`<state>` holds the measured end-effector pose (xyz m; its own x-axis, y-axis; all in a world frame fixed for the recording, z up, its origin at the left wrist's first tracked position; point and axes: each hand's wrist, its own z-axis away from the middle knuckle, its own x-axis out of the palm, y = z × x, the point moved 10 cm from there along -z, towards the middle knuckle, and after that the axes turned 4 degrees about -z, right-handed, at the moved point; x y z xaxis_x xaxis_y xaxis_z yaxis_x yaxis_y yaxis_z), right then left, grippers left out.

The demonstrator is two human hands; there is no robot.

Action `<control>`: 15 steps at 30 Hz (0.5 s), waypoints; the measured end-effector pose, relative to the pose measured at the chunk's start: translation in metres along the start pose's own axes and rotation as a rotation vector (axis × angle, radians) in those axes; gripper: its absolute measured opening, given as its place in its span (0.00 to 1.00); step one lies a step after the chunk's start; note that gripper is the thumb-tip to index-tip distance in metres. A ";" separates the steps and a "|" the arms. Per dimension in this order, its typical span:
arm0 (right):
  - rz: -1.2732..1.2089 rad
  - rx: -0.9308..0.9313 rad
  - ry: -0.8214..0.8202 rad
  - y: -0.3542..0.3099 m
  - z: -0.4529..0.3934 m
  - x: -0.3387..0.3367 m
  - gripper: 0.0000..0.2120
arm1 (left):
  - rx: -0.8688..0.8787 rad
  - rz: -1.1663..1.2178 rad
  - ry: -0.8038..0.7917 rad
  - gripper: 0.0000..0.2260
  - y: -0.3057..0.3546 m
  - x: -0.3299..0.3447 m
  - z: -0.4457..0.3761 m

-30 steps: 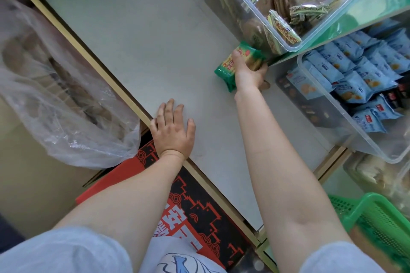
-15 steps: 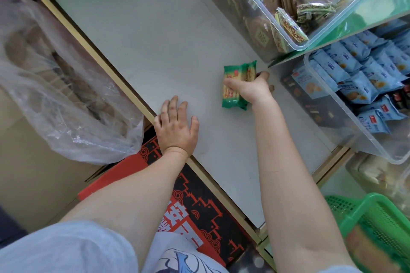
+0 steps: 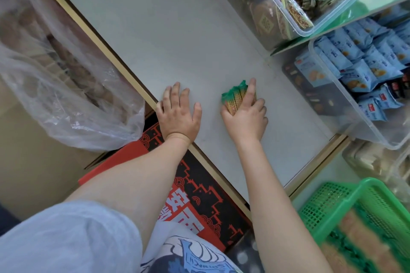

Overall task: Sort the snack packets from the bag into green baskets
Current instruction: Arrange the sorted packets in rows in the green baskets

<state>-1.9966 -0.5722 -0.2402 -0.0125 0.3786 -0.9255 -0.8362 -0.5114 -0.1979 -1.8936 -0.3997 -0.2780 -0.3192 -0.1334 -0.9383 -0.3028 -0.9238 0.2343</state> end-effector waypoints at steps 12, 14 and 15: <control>-1.202 0.391 -0.121 0.087 0.135 -0.038 0.38 | 0.127 0.398 -0.429 0.27 0.050 -0.013 0.050; -1.295 0.376 -0.112 0.092 0.164 -0.054 0.38 | 0.096 0.813 -0.617 0.25 0.094 -0.029 0.108; -1.302 0.362 -0.111 0.094 0.177 -0.061 0.38 | 0.064 0.966 -0.714 0.24 0.114 -0.035 0.140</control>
<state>-2.1719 -0.5068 -0.1447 0.8622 0.4967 -0.0995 -0.3710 0.4854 -0.7916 -2.0428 -0.4496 -0.1826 -0.8579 -0.5135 -0.0200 0.2985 -0.5296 0.7940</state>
